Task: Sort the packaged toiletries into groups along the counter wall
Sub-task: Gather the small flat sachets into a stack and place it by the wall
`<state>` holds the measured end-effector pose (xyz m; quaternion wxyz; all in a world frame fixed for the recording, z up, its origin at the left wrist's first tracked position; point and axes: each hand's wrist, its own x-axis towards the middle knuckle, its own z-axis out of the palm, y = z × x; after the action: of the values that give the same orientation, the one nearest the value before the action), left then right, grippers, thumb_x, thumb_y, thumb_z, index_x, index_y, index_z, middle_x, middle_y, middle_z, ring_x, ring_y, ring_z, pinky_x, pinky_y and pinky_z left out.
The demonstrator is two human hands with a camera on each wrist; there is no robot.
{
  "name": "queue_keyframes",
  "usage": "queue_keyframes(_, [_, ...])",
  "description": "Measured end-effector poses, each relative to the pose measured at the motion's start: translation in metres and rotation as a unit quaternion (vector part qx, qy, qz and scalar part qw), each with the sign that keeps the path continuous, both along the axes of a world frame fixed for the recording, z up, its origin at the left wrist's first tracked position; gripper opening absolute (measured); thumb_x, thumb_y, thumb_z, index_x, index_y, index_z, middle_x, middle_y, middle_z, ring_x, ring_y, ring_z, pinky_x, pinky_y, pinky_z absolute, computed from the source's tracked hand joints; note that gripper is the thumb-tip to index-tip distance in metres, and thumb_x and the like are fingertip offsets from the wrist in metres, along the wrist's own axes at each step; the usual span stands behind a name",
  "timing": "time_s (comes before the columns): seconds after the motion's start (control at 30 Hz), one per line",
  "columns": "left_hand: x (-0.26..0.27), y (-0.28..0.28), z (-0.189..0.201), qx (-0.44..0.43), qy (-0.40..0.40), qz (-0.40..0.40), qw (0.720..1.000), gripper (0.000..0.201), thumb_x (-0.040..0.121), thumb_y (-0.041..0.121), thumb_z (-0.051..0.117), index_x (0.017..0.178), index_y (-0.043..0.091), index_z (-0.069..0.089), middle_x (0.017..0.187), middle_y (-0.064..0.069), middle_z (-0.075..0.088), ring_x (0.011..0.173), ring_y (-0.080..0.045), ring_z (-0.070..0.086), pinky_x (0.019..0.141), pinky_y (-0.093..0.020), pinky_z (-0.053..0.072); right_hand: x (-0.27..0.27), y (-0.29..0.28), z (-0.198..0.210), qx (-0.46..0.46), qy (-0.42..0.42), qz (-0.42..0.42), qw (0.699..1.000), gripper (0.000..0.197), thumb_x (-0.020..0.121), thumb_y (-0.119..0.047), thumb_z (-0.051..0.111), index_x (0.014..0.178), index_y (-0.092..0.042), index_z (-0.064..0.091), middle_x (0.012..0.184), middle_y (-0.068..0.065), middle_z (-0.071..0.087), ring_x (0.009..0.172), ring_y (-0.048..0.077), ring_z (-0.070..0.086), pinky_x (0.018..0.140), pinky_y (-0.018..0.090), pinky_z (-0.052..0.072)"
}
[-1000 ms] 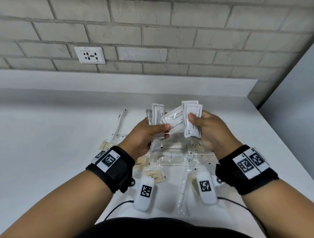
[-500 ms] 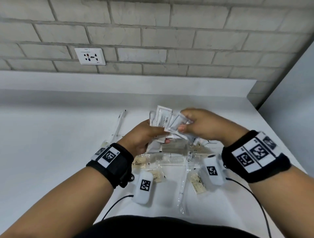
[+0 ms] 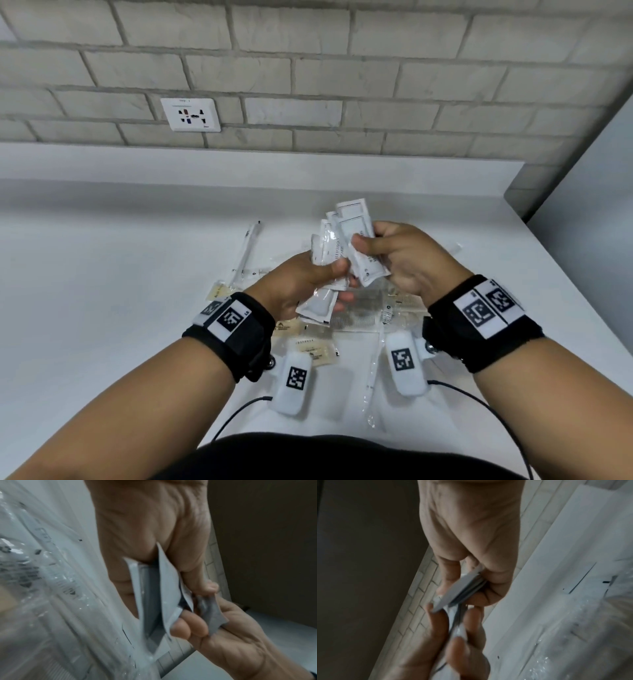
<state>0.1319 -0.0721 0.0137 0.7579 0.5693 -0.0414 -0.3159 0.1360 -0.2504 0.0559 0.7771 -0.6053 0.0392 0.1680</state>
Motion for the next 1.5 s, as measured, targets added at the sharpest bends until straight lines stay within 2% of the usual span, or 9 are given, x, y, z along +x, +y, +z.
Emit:
queue_keyframes(0.23, [0.004,0.001,-0.001,0.017,0.046,0.005,0.999,0.018,0.094,0.011,0.052,0.106,0.001,0.060,0.099,-0.016,0.067,0.066,-0.018,0.066,0.059,-0.027,0.055,0.007,-0.002,-0.024,-0.130,-0.037,-0.110,0.985,0.019,0.080,-0.010,0.072,0.097,-0.013,0.068,0.095,0.014,0.074,0.091,0.036,0.070,0.084,0.059,0.054])
queue_keyframes(0.4, [0.007,0.014,-0.003,-0.027,0.096,0.111,0.989,0.028,0.096,0.004,0.047,0.122,-0.003,0.055,0.120,-0.019,0.064,0.095,-0.028,0.070,0.075,-0.039,0.059,0.007,-0.025,-0.018,-0.021,0.004,-0.127,0.992,0.032,0.079,0.002,0.069,0.110,-0.005,0.066,0.094,0.016,0.073,0.081,0.033,0.071,0.058,0.040,0.058])
queue_keyframes(0.73, [0.004,-0.015,-0.004,0.046,-0.023,0.163,0.985,0.046,0.086,0.056,0.053,0.097,0.016,0.072,0.098,-0.013,0.074,0.090,-0.028,0.071,0.079,-0.042,0.058,-0.014,0.019,-0.028,-0.075,0.024,-0.050,0.996,0.035,0.071,0.003,0.077,0.105,0.002,0.067,0.098,0.024,0.072,0.090,0.042,0.069,0.080,0.065,0.052])
queue_keyframes(0.83, [0.004,-0.006,-0.005,0.115,-0.052,0.144,0.981,0.065,0.076,0.079,0.041,0.095,0.026,0.074,0.105,-0.010,0.073,0.100,-0.027,0.068,0.093,-0.045,0.050,-0.010,0.015,-0.024,-0.153,-0.086,-0.064,0.982,0.027,0.071,-0.003,0.079,0.097,-0.007,0.071,0.093,0.015,0.074,0.086,0.032,0.072,0.084,0.050,0.057])
queue_keyframes(0.93, [0.015,0.004,-0.003,0.082,0.038,0.186,0.978,0.058,0.088,0.064,0.043,0.093,0.012,0.068,0.094,-0.015,0.073,0.084,-0.026,0.070,0.080,-0.041,0.056,-0.003,0.006,-0.011,-0.326,-0.334,-0.060,0.883,0.019,0.075,-0.006,0.076,0.092,-0.015,0.075,0.089,0.000,0.064,0.080,0.018,0.063,0.073,0.026,0.050])
queue_keyframes(1.07, [0.015,0.007,0.008,-0.075,0.186,0.127,0.971,0.056,0.093,0.047,0.047,0.121,0.000,0.054,0.103,-0.022,0.067,0.086,-0.031,0.069,0.074,-0.044,0.059,0.005,-0.009,-0.013,-0.558,-0.617,0.040,0.554,0.026,0.079,-0.006,0.059,0.093,-0.018,0.078,0.083,0.007,0.063,0.079,0.030,0.058,0.067,0.033,0.043])
queue_keyframes(1.17, [0.009,0.008,0.012,-0.088,0.185,0.066,0.977,0.047,0.091,0.034,0.055,0.122,-0.002,0.056,0.100,-0.020,0.068,0.089,-0.031,0.068,0.084,-0.045,0.055,0.004,-0.019,-0.024,-0.580,-0.655,0.034,0.484,0.028,0.087,-0.014,0.054,0.098,-0.022,0.078,0.085,0.009,0.066,0.080,0.030,0.058,0.072,0.034,0.039])
queue_keyframes(1.37, [0.009,0.008,0.003,-0.016,0.093,0.102,0.990,0.019,0.084,-0.001,0.065,0.103,0.001,0.067,0.089,-0.012,0.072,0.076,-0.021,0.070,0.066,-0.027,0.060,-0.004,-0.030,-0.040,-0.545,-0.617,-0.018,0.568,0.038,0.100,-0.011,0.037,0.108,-0.011,0.074,0.082,0.010,0.064,0.076,0.031,0.057,0.063,0.038,0.048])
queue_keyframes(1.5, [0.011,0.011,-0.002,-0.013,0.034,0.173,0.984,0.015,0.085,-0.003,0.064,0.099,0.001,0.068,0.086,-0.009,0.073,0.072,-0.018,0.072,0.061,-0.027,0.058,-0.017,-0.035,-0.041,-0.450,-0.375,-0.087,0.806,0.024,0.085,-0.002,0.061,0.100,-0.017,0.071,0.086,-0.002,0.058,0.083,0.016,0.057,0.073,0.031,0.048])
